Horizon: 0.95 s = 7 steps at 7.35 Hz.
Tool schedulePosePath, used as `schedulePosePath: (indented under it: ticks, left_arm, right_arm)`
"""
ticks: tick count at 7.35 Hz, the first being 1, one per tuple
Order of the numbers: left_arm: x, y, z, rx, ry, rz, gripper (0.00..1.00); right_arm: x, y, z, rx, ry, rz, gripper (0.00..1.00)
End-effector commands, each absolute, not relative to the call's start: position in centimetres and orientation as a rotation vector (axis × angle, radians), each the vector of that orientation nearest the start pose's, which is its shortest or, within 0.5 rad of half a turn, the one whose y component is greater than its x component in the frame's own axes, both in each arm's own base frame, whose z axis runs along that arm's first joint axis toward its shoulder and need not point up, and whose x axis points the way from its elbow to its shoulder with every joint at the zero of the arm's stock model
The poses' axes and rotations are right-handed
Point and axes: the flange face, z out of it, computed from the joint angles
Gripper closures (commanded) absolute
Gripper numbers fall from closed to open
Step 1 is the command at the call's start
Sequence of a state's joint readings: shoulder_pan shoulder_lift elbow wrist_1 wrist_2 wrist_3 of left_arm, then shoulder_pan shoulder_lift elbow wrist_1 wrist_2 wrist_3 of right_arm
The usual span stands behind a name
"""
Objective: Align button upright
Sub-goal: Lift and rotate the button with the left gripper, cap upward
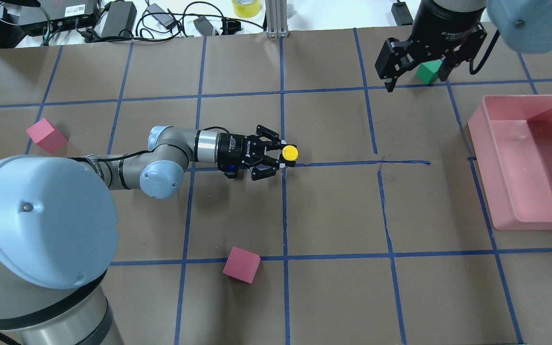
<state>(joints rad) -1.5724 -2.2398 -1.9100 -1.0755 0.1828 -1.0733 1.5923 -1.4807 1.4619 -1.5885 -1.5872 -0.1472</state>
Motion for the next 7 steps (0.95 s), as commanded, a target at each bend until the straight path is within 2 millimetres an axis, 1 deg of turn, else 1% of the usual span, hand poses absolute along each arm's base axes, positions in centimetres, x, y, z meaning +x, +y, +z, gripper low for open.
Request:
schedulePosePath:
  ticks: [1,3,4,5,7]
  left_arm:
    - [-22.72,-55.13,9.61,1.316,-1.357,-1.226,0.67]
    - [-22.71,-55.06,9.24,1.321,-1.358,-1.231,0.66]
    - [-22.7,-55.09,9.23,1.321,-1.368,-1.227,0.6]
    - [-22.69,-55.01,9.15,1.323,-1.37,-1.228,0.41]
    - [-22.7,-54.94,9.1,1.324,-1.369,-1.229,0.38]
  right_arm:
    - [14.35,-53.02,49.78,-0.263,3.145,-0.057,0.0]
    - [14.35,-53.02,49.78,-0.263,3.145,-0.057,0.0]
    - [14.33,-53.02,49.78,-0.263,3.146,-0.057,0.0]
    - [14.33,-53.02,49.78,-0.263,3.146,-0.057,0.0]
    - [14.33,-53.02,49.78,-0.263,3.146,-0.057,0.0]
